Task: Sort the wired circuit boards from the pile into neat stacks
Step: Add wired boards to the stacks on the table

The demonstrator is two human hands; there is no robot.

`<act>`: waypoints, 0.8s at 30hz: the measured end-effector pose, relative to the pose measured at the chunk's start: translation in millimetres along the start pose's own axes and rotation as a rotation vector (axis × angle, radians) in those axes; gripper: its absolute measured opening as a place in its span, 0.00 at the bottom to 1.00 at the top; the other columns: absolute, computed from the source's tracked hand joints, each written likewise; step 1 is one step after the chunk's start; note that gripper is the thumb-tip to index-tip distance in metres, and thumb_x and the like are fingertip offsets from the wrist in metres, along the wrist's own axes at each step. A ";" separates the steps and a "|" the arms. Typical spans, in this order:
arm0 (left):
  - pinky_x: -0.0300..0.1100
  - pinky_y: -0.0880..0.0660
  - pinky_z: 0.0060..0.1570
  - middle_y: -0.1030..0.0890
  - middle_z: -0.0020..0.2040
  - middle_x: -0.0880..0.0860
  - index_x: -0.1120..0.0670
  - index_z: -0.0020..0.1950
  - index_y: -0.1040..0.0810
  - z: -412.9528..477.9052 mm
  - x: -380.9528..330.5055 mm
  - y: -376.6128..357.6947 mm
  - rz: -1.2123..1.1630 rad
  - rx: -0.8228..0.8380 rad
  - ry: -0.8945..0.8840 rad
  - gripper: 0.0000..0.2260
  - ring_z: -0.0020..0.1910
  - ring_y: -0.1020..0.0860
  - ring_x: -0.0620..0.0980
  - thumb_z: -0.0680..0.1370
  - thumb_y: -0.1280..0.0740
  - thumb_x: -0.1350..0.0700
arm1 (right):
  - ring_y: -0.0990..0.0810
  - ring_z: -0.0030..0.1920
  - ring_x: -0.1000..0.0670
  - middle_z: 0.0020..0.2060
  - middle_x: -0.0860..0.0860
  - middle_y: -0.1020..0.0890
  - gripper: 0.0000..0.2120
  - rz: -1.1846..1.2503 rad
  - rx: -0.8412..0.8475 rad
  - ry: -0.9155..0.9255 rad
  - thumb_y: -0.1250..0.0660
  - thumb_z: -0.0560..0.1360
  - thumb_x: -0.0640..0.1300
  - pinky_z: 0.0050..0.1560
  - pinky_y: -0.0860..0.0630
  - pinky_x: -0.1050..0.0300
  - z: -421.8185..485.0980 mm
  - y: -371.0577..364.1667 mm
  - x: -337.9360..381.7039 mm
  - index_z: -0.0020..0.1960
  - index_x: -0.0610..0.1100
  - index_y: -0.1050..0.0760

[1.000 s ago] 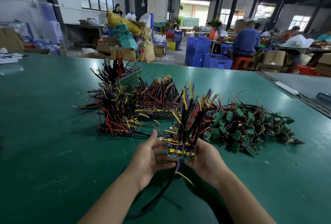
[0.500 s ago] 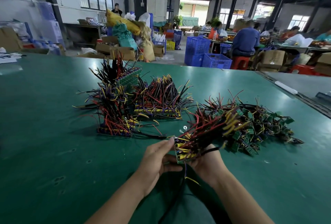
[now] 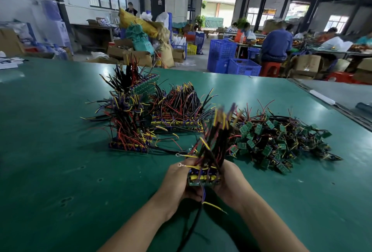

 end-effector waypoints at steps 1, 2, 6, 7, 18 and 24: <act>0.38 0.31 0.20 0.24 0.26 0.56 0.61 0.44 0.22 0.0 -0.1 1.2 0.023 -0.042 -0.006 0.14 0.20 0.28 0.51 0.81 0.39 0.52 | 0.17 0.38 0.47 0.41 0.42 0.16 0.13 -0.016 0.006 -0.002 0.41 0.76 0.37 0.37 0.20 0.55 -0.5 -0.6 0.2 0.43 0.39 0.17; 0.36 0.33 0.20 0.25 0.24 0.55 0.60 0.41 0.24 0.0 -0.3 3.3 0.052 -0.083 -0.007 0.15 0.18 0.29 0.51 0.80 0.38 0.50 | 0.18 0.39 0.47 0.41 0.42 0.16 0.13 -0.024 0.006 0.003 0.40 0.76 0.37 0.38 0.20 0.55 -0.5 -0.7 0.6 0.43 0.40 0.17; 0.31 0.45 0.21 0.31 0.21 0.50 0.55 0.35 0.30 -1.2 0.3 8.1 0.105 -0.035 0.016 0.17 0.16 0.37 0.46 0.80 0.39 0.47 | 0.18 0.39 0.45 0.42 0.40 0.17 0.14 0.034 0.007 0.042 0.42 0.78 0.35 0.36 0.20 0.54 -1.3 -0.2 4.9 0.46 0.37 0.17; 0.31 0.46 0.21 0.32 0.22 0.49 0.54 0.35 0.29 -1.6 0.8 7.6 0.085 0.004 0.014 0.16 0.16 0.38 0.45 0.80 0.39 0.48 | 0.18 0.37 0.45 0.41 0.41 0.17 0.15 0.047 0.009 0.047 0.42 0.78 0.34 0.34 0.20 0.55 -1.7 -0.6 5.2 0.43 0.38 0.17; 0.32 0.47 0.23 0.29 0.30 0.54 0.52 0.46 0.25 -2.7 3.4 7.8 -0.002 0.035 0.014 0.10 0.19 0.40 0.45 0.81 0.44 0.56 | 0.24 0.28 0.48 0.33 0.46 0.20 0.14 -0.080 0.095 -0.192 0.45 0.81 0.50 0.28 0.32 0.61 -17.0 -12.9 0.8 0.46 0.45 0.24; 0.31 0.47 0.23 0.29 0.25 0.52 0.48 0.33 0.20 -7.9 -0.2 6.1 -0.051 0.122 -0.003 0.22 0.17 0.42 0.44 0.82 0.47 0.53 | 0.38 0.14 0.52 0.21 0.43 0.29 0.17 -0.048 0.048 -0.200 0.47 0.82 0.48 0.18 0.47 0.68 -20.2 -8.3 3.0 0.46 0.43 0.23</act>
Point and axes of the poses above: each hand's wrist, its own z-axis towards the middle knuckle, its own y-axis out of the back of the hand, x = y × z, the point moved 2 cm from there along z, towards the middle knuckle
